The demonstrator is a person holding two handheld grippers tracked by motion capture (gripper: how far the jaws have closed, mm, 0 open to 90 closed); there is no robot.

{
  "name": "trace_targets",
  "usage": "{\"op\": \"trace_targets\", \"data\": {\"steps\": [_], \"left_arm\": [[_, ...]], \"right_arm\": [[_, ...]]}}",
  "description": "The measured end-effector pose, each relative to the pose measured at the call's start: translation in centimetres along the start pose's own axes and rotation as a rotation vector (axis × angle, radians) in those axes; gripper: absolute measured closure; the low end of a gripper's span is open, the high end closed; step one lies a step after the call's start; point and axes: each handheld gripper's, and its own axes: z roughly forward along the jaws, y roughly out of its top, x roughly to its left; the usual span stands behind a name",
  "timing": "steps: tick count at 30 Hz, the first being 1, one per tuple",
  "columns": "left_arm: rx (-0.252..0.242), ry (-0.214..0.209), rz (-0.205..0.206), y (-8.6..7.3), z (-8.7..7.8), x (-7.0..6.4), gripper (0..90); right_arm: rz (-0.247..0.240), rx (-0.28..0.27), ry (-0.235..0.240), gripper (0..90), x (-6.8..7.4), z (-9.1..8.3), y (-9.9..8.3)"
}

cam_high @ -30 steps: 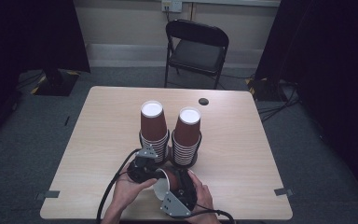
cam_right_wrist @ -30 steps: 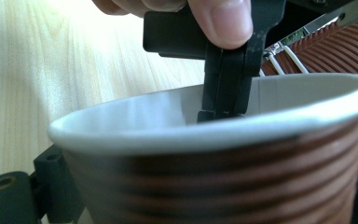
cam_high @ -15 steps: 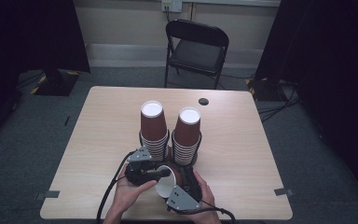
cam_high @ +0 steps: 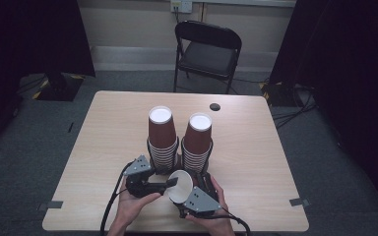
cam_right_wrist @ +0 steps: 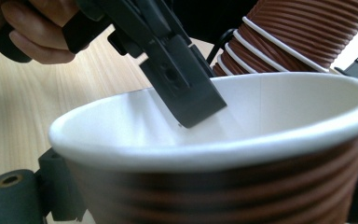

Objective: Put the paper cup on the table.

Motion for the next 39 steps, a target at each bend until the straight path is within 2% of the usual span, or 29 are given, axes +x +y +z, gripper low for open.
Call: {"op": "trace_targets", "data": {"steps": [2, 3, 5, 6, 7, 8, 11, 15, 16, 18, 22, 23, 28, 29, 34, 35, 37, 38, 39], "left_arm": [[-0.006, 0.003, 0.005, 0.0, 0.0, 0.0, 36.5], [-0.022, 0.005, 0.012, -0.1, -0.1, 0.0, 35.3], [-0.038, 0.019, 0.019, -0.1, -0.3, 0.0, 33.1], [-0.038, 0.019, 0.019, -0.1, -0.3, 0.0, 32.2], [-0.062, 0.025, 0.025, -0.2, -0.4, 0.0, 30.7], [-0.062, 0.025, 0.025, -0.2, -0.4, 0.0, 30.0], [-0.092, 0.043, 0.037, -0.4, -0.9, 0.1, 27.1], [-0.126, 0.048, 0.038, -0.6, -1.4, 0.2, 24.2], [-0.126, 0.048, 0.038, -0.6, -1.4, 0.2, 23.2], [-0.132, 0.060, 0.040, -0.8, -1.6, 0.5, 22.0], [-0.156, 0.086, 0.036, -1.4, -2.1, 0.9, 18.5], [-0.174, 0.089, 0.036, -1.7, -2.4, 1.0, 17.7], [-0.167, 0.126, 0.030, -2.3, -2.8, 1.4, 17.2], [-0.157, 0.151, 0.026, -2.7, -2.9, 1.6, 17.3], [-0.161, 0.176, 0.029, -3.5, -3.0, 1.8, 17.3], [-0.162, 0.179, 0.028, -3.7, -3.1, 1.9, 17.3], [-0.164, 0.206, 0.046, -3.9, -3.2, 1.9, 17.3], [-0.164, 0.206, 0.046, -3.9, -3.2, 1.9, 17.3], [-0.165, 0.211, 0.043, -4.2, -3.4, 2.0, 17.3]], "right_arm": [[0.011, -0.003, 0.001, 9.7, -0.1, 0.0, -0.1], [0.040, -0.010, 0.005, 9.7, -0.4, 0.0, -0.3], [0.062, -0.015, 0.005, 9.7, -0.6, 0.0, -0.4], [0.062, -0.015, 0.005, 9.7, -0.6, 0.0, -0.4], [0.079, -0.017, 0.005, 9.7, -0.8, 0.0, -0.6], [0.079, -0.017, 0.005, 9.7, -0.8, 0.0, -0.6], [0.121, -0.024, -0.001, 9.8, -1.1, -0.3, -0.9], [0.183, -0.033, -0.009, 9.8, -1.5, -0.7, -1.5], [0.183, -0.033, -0.009, 9.8, -1.5, -0.7, -1.5], [0.235, -0.043, -0.016, 9.8, -2.0, -0.9, -1.8], [0.275, -0.053, -0.024, 9.7, -2.7, -1.2, -2.2], [0.283, -0.054, -0.027, 9.7, -2.9, -1.3, -2.3], [0.316, -0.064, -0.033, 9.7, -3.3, -1.6, -2.5], [0.319, -0.065, -0.042, 9.7, -3.6, -1.8, -2.6], [0.335, -0.067, -0.063, 9.6, -4.0, -2.1, -2.9], [0.353, -0.074, -0.073, 9.6, -4.3, -2.3, -3.1], [0.364, -0.074, -0.079, 9.6, -4.5, -2.5, -3.3], [0.364, -0.074, -0.079, 9.6, -4.5, -2.5, -3.3], [0.391, -0.082, -0.082, 9.6, -4.9, -2.7, -3.5]]}}
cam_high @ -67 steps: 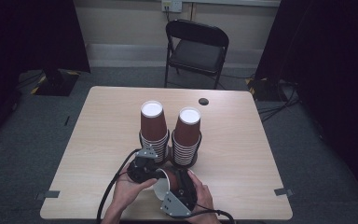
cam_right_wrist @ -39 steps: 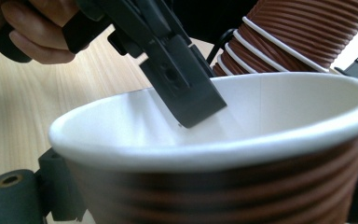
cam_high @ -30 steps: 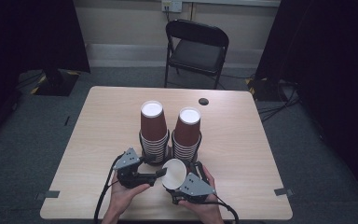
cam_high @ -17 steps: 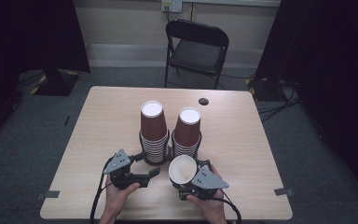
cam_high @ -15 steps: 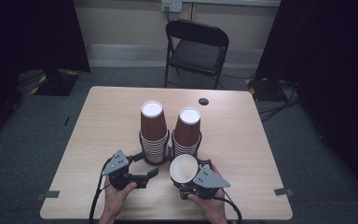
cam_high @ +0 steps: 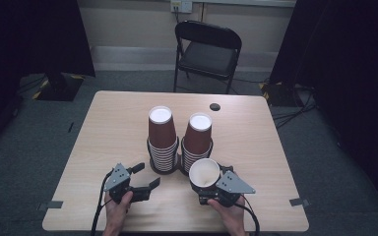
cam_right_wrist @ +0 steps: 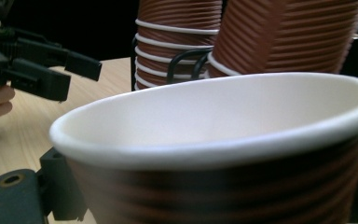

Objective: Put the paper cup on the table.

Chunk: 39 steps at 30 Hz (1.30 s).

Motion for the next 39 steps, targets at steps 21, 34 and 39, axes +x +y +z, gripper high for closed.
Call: {"op": "trace_targets", "data": {"steps": [21, 34, 39], "left_arm": [[-0.034, 0.119, 0.010, -2.1, -0.6, 0.2, 15.7], [-0.080, 0.127, 0.041, -2.3, -0.9, -0.3, 15.5], [-0.097, 0.134, 0.050, -2.4, -1.1, -0.4, 15.5]], "right_arm": [[0.116, -0.046, -0.177, 9.2, -6.1, -2.0, 0.3], [0.180, -0.039, -0.251, 9.0, -10.4, -0.7, -0.3], [0.180, -0.039, -0.295, 8.8, -11.2, -0.1, -0.5]]}}
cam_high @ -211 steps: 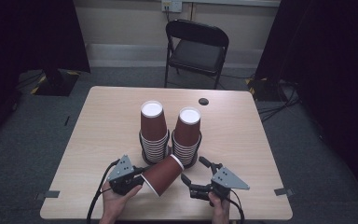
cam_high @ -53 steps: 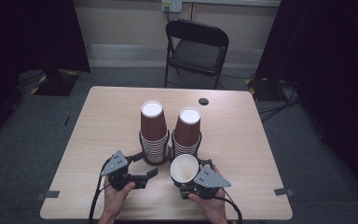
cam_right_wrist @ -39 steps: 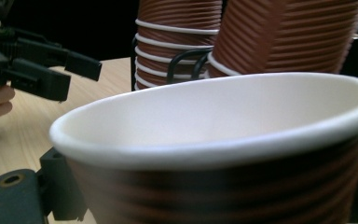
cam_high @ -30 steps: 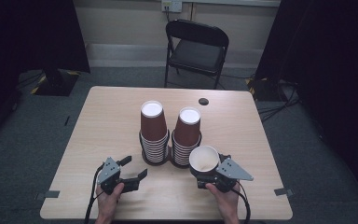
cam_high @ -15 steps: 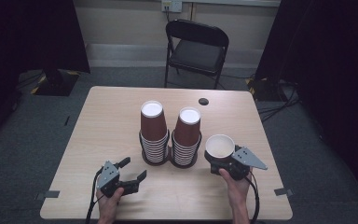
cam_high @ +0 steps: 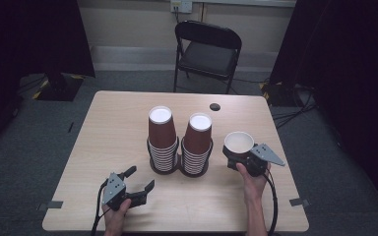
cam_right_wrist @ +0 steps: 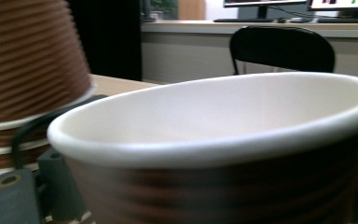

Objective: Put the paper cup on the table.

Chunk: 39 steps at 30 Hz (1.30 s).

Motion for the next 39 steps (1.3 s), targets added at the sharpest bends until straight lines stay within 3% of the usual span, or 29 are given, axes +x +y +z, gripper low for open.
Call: {"op": "trace_targets", "data": {"steps": [1, 5, 17, 19, 23, 34, 39], "left_arm": [[-0.007, -0.009, -0.020, 0.0, 0.0, 0.2, 15.5], [-0.010, -0.007, -0.024, 0.0, 0.0, 0.1, 15.6], [0.000, 0.033, -0.003, 0.0, 0.0, -0.2, 15.5], [-0.006, 0.033, -0.001, 0.0, 0.0, -0.2, 15.5], [-0.009, 0.040, -0.006, 0.0, -0.1, -0.2, 15.6], [-0.015, 0.042, -0.014, -0.1, -0.1, -0.2, 15.7], [-0.012, 0.046, 0.009, -0.1, 0.0, -0.3, 15.8]], "right_arm": [[0.005, 0.019, -0.010, 8.8, -0.3, 0.7, -0.2], [0.022, 0.039, -0.009, 8.7, -0.7, 1.6, -0.8], [0.060, 0.074, -0.005, 8.5, -1.3, 3.3, -2.5], [0.047, 0.083, 0.001, 8.4, -1.1, 3.5, -2.7], [0.020, 0.093, -0.026, 8.5, -1.0, 3.4, -2.6], [0.028, 0.123, -0.013, 9.4, -0.9, 2.0, -2.9], [0.047, 0.150, -0.004, 9.7, -1.5, 0.7, -3.3]]}}
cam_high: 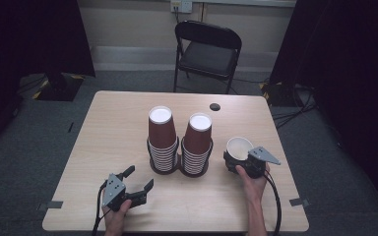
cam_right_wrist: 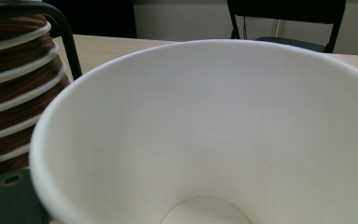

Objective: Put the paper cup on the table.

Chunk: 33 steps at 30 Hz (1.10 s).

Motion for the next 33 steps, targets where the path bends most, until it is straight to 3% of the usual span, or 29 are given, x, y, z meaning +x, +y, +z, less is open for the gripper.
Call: {"op": "trace_targets", "data": {"steps": [5, 18, 24, 33], "left_arm": [[-0.004, -0.002, -0.010, 0.0, -0.1, 0.1, 15.8], [-0.002, 0.003, -0.006, 0.0, -0.1, 0.1, 15.8], [-0.001, -0.001, -0.012, 0.0, 0.0, 0.1, 15.9], [-0.006, -0.003, -0.021, 0.0, -0.1, 0.1, 16.0]], "right_arm": [[0.018, 0.002, 0.003, 9.7, -0.4, -0.1, -0.2], [0.047, 0.137, -0.014, 12.7, -0.6, 0.1, -0.7], [0.040, 0.183, -0.059, 12.8, -0.3, -0.4, -0.9], [0.037, 0.202, -0.076, 13.3, 0.5, -1.1, -1.1]]}}
